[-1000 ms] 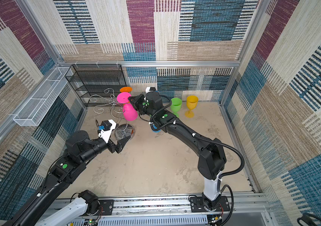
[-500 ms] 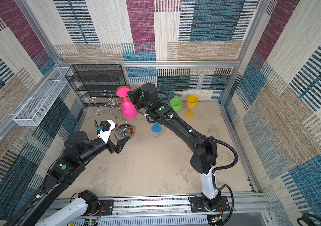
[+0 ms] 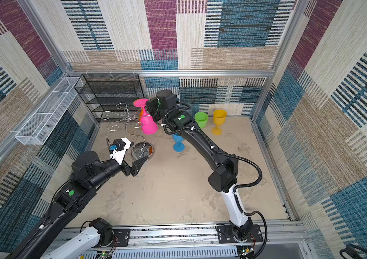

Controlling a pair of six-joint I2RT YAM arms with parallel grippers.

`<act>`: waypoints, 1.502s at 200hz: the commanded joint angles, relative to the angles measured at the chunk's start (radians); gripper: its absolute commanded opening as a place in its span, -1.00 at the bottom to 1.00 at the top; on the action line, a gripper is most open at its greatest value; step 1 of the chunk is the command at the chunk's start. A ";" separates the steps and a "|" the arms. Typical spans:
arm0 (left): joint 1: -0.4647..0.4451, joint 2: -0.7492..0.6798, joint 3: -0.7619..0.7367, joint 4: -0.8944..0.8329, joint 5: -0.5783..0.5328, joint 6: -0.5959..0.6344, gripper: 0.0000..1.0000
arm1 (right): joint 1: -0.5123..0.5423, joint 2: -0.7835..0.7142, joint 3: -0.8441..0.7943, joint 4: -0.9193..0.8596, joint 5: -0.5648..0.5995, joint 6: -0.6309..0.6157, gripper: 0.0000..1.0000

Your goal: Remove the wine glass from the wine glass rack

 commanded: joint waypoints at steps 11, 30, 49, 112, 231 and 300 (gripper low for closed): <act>-0.002 -0.003 0.004 0.021 -0.011 0.026 0.85 | -0.008 0.029 0.050 -0.026 -0.006 0.037 -1.00; -0.004 -0.002 0.004 0.021 -0.011 0.027 0.85 | -0.015 0.031 0.045 -0.031 0.009 0.038 -1.00; -0.004 -0.002 0.004 0.020 -0.012 0.027 0.86 | -0.023 0.035 0.042 -0.033 0.005 0.042 -1.00; -0.005 0.004 0.003 0.018 -0.015 0.028 0.86 | -0.033 -0.013 -0.031 -0.009 0.038 0.040 -1.00; -0.006 0.010 0.006 0.021 -0.010 0.026 0.85 | -0.047 -0.214 -0.335 0.141 0.105 0.068 -1.00; -0.008 0.012 0.006 0.020 -0.009 0.023 0.85 | -0.064 -0.280 -0.430 0.177 0.179 0.051 -1.00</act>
